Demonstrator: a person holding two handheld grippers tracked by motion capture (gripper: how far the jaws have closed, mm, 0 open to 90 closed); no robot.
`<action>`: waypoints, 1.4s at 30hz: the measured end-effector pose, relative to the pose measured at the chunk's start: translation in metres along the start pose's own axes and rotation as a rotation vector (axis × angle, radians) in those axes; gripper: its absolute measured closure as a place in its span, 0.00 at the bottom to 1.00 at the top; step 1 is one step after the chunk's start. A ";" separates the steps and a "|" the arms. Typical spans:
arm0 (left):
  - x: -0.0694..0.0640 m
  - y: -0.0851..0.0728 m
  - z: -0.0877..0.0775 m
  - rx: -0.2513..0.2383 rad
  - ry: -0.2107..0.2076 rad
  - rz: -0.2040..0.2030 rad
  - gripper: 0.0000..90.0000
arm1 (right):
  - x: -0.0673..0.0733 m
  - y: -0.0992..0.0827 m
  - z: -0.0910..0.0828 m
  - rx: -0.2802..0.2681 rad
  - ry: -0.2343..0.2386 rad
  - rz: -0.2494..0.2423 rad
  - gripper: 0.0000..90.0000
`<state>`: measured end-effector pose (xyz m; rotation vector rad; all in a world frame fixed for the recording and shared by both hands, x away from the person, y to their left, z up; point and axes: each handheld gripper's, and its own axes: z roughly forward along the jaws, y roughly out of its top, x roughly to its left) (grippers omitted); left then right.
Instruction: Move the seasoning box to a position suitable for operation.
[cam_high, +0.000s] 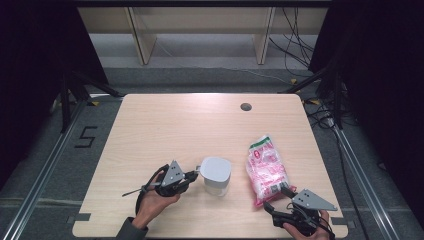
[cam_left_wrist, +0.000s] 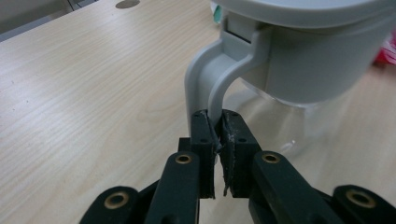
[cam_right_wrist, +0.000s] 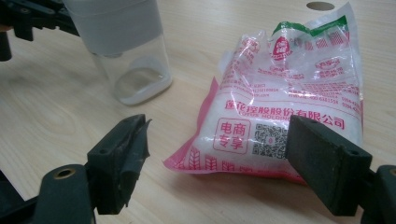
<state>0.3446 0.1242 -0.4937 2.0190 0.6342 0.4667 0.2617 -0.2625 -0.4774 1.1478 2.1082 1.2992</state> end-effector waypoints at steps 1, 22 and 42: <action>-0.001 -0.001 -0.003 -0.007 -0.021 -0.001 0.93 | 0.000 0.000 0.000 -0.002 0.002 0.004 0.25; 0.007 0.015 -0.001 -0.041 -0.146 0.039 0.68 | 0.001 0.000 0.002 0.012 0.009 -0.005 0.24; -0.003 0.022 0.006 -0.098 -0.186 0.055 0.74 | 0.004 0.000 0.000 0.017 0.003 0.023 0.24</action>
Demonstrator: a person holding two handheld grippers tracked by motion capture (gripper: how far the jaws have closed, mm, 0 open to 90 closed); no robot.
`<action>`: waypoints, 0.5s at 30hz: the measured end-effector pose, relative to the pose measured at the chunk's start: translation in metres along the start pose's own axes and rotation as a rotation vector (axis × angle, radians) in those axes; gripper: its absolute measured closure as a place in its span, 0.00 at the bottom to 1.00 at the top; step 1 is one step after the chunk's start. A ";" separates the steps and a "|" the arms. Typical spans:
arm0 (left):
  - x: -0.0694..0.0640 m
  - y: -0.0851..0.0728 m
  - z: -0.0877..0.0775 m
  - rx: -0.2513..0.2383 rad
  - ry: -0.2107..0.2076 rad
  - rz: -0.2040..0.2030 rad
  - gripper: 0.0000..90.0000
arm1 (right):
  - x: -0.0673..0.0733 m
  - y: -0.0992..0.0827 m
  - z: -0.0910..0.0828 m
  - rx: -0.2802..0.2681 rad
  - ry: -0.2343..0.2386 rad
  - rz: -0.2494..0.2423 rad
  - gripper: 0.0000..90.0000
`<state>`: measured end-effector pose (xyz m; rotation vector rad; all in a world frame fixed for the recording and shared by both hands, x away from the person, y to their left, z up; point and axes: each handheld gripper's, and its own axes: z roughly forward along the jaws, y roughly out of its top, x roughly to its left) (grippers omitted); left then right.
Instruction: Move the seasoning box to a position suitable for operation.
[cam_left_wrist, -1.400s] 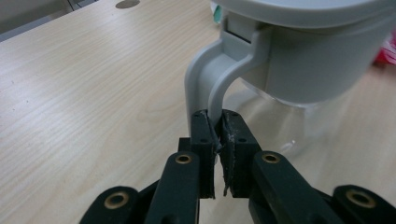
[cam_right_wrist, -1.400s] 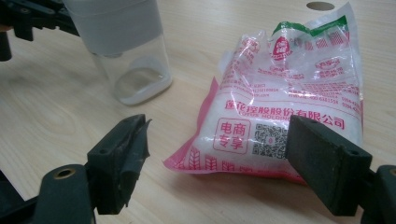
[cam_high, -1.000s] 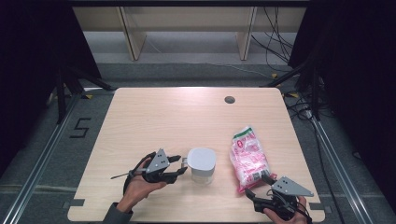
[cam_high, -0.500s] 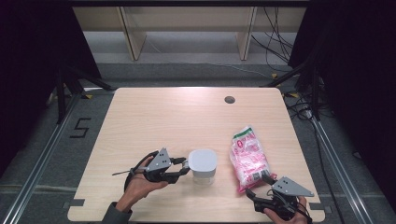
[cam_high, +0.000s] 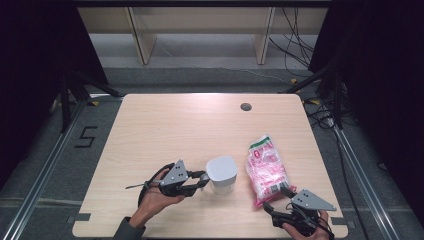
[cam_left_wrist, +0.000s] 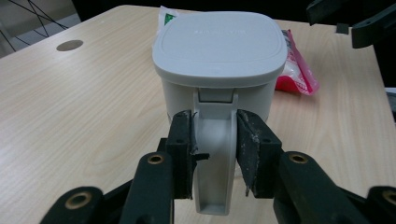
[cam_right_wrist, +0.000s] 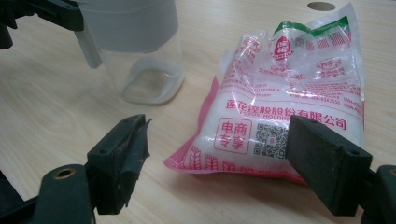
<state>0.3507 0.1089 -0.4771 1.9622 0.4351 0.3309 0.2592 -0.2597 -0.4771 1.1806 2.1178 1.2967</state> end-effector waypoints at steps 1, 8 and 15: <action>0.001 0.000 0.000 0.002 0.001 0.009 0.74 | -0.002 0.000 0.001 -0.005 0.002 -0.024 0.24; 0.005 -0.001 0.001 -0.011 0.012 -0.021 0.73 | -0.002 0.000 0.001 -0.004 0.003 -0.023 0.25; 0.005 -0.001 0.002 -0.013 0.017 -0.003 0.73 | -0.002 0.000 0.001 -0.006 0.000 -0.026 0.25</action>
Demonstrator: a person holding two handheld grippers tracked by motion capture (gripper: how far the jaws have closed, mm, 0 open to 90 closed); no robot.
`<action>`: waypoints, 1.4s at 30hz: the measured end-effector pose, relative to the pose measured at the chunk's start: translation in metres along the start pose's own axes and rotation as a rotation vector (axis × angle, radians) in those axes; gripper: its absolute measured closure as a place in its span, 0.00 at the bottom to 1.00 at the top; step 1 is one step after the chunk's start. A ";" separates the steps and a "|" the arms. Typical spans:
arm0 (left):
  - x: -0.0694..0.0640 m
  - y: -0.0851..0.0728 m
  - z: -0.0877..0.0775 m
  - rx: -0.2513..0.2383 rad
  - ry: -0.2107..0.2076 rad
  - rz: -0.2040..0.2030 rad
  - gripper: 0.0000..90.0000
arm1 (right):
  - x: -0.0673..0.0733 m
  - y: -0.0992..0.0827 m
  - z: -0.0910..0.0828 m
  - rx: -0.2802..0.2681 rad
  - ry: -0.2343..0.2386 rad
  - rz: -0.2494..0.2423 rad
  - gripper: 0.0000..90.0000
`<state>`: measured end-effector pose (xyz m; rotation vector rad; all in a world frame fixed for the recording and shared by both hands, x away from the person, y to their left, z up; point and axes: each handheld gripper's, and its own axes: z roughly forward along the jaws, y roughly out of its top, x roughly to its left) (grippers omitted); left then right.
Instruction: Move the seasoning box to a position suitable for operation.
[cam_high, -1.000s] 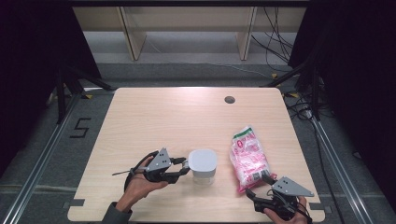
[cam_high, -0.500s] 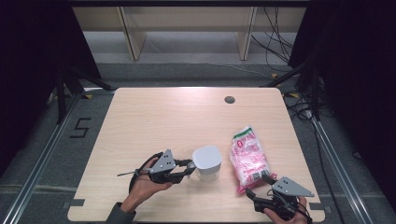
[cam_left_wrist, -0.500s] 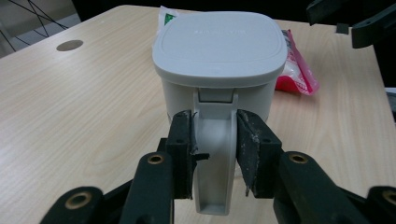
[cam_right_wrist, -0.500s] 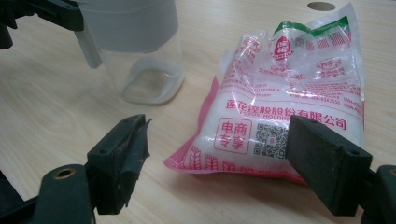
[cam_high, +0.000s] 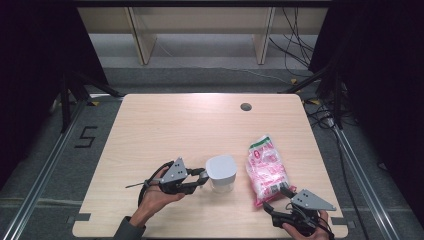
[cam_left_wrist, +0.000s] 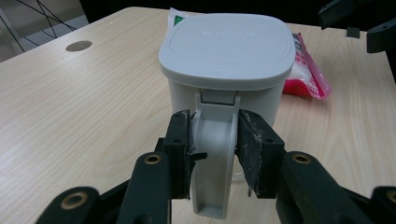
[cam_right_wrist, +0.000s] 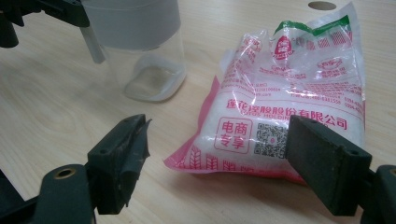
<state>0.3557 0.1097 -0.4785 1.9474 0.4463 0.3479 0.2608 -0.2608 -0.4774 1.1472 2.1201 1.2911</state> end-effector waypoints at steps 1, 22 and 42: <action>0.000 0.000 0.001 0.002 -0.001 0.006 0.73 | 0.000 0.000 0.000 0.002 0.005 0.004 0.25; 0.016 -0.005 0.010 0.009 0.042 0.012 0.71 | -0.001 0.000 0.000 0.002 0.006 0.000 0.25; 0.027 -0.010 0.011 0.013 0.085 -0.029 0.75 | 0.000 -0.001 0.000 0.010 0.002 0.016 0.25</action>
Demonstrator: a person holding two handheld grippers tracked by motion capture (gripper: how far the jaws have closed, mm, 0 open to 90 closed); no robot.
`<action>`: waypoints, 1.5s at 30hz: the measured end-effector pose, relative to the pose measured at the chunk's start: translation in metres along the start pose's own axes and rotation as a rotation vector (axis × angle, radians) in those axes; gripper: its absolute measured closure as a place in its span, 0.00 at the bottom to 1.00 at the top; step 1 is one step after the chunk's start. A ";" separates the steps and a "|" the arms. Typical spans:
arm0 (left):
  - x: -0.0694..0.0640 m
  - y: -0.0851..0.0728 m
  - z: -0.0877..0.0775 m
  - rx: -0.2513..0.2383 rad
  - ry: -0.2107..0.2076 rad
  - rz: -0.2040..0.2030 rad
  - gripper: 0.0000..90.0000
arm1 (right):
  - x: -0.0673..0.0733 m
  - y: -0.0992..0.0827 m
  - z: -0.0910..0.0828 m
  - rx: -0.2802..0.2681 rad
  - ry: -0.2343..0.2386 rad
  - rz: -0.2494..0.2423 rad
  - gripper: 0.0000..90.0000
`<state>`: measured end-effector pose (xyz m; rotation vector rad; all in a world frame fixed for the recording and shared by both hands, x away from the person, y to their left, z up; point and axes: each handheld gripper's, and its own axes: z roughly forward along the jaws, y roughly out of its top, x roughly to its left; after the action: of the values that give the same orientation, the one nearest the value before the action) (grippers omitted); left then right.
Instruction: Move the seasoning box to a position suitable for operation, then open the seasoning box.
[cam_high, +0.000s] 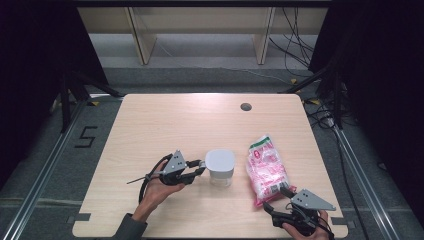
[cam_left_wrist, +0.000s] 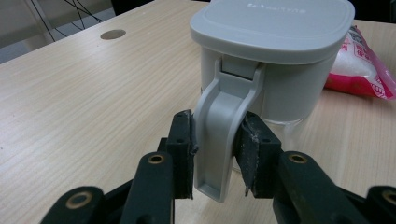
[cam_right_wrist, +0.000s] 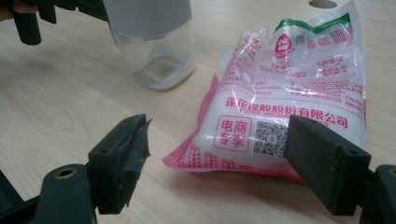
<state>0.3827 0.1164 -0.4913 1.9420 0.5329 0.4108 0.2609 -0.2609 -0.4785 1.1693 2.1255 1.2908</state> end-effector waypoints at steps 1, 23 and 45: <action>0.000 -0.001 0.000 -0.008 -0.011 -0.020 0.75 | 0.001 0.000 0.000 0.004 0.000 0.014 0.25; 0.002 0.017 -0.049 -0.040 -0.018 -0.128 0.54 | -0.004 0.000 0.003 -0.011 -0.005 -0.022 0.25; -0.012 0.043 -0.051 -0.069 0.021 -0.076 0.99 | -0.003 0.000 0.002 0.004 0.004 -0.023 0.25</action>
<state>0.3542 0.1326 -0.4313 1.8475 0.5970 0.3967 0.2633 -0.2622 -0.4797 1.1407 2.1391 1.2810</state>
